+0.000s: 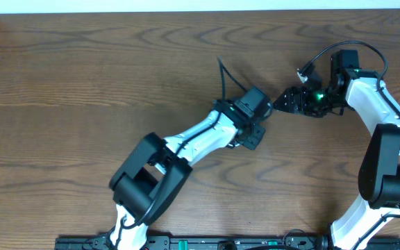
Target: Untangle cables
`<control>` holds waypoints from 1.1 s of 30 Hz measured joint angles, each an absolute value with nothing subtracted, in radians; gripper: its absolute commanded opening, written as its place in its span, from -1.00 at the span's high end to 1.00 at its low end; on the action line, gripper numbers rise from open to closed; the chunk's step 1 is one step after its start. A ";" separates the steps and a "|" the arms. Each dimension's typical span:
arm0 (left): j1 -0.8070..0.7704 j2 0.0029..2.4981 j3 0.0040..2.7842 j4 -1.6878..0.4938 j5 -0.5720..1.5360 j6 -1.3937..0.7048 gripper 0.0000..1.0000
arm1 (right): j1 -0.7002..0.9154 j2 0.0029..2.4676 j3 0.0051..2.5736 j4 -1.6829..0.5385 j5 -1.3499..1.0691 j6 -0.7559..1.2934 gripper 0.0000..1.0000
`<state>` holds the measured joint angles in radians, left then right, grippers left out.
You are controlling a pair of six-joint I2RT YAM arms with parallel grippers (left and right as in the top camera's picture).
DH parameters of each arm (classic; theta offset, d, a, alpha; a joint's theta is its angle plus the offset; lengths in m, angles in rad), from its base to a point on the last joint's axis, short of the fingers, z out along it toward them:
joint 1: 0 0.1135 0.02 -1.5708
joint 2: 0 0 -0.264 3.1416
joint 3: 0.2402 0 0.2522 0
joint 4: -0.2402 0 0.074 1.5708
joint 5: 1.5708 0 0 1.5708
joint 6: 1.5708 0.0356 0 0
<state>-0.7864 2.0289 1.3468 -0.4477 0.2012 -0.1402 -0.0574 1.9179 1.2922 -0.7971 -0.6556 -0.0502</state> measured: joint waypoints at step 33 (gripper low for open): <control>-0.802 2.016 1.347 -0.448 0.058 -0.138 0.03 | -0.052 1.918 1.292 -0.797 -0.597 -0.044 -0.76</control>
<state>-0.8024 2.0159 1.3468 -0.4480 0.0578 -0.1379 -0.0521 1.9179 1.2922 -0.7971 -0.5968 -0.0441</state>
